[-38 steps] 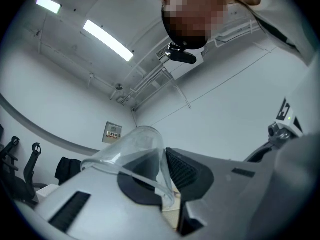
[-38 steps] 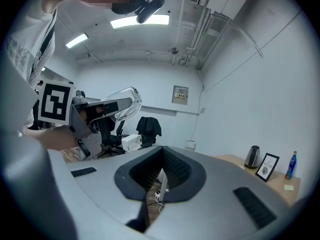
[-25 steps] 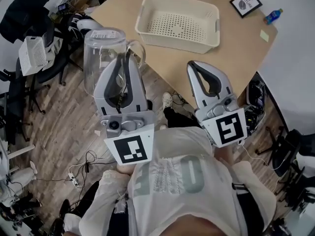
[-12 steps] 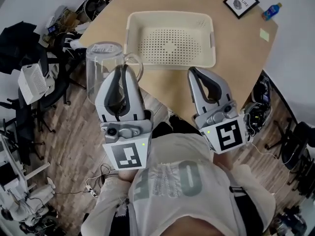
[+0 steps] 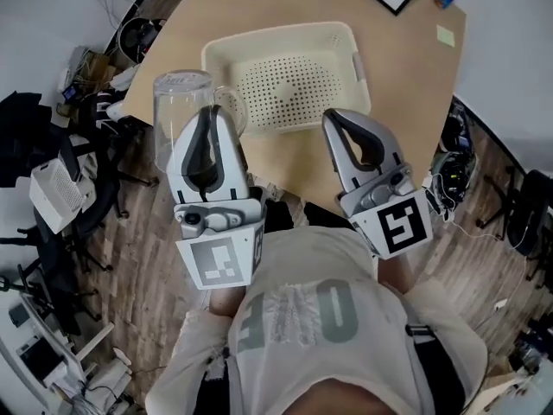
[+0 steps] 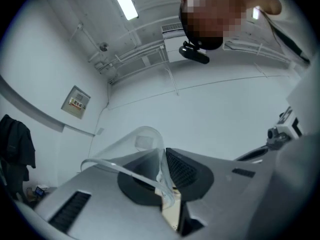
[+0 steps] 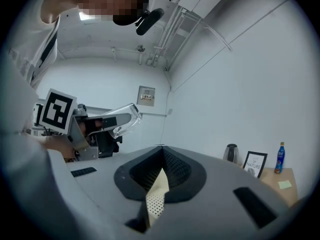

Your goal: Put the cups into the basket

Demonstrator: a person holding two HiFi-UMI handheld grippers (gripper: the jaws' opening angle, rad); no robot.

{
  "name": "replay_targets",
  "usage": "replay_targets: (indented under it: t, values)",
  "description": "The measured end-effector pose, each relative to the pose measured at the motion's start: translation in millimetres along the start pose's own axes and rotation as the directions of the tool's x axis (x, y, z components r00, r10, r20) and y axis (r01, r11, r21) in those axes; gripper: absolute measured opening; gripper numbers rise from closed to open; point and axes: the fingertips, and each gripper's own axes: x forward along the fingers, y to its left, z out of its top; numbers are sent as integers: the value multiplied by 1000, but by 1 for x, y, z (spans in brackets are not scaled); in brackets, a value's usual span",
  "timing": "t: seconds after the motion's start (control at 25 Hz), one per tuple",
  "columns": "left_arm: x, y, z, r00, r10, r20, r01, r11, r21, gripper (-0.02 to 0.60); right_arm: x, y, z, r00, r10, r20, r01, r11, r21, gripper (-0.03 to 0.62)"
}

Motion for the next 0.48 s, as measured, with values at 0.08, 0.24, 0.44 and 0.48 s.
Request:
replay_targets:
  t: [0.08,0.24,0.44,0.48]
  values:
    - [3,-8,3,998,-55,-7,55,998,17,37,-10,0,10,999,-50,18,50,999,3,-2]
    - [30,-3,-2,990,-139,-12,139,990,16,37,4,-7,20,993,-114,31,114,993,-5,-2]
    - [48,3,-9,980,-198,-22,199,980,32,37,17,-7,27,987,-157,44,159,987,-37,-2]
    - [50,2,-10,978,-208,-28,209,977,47,37,17,-7,28,986,-162,44,164,985,-43,-2]
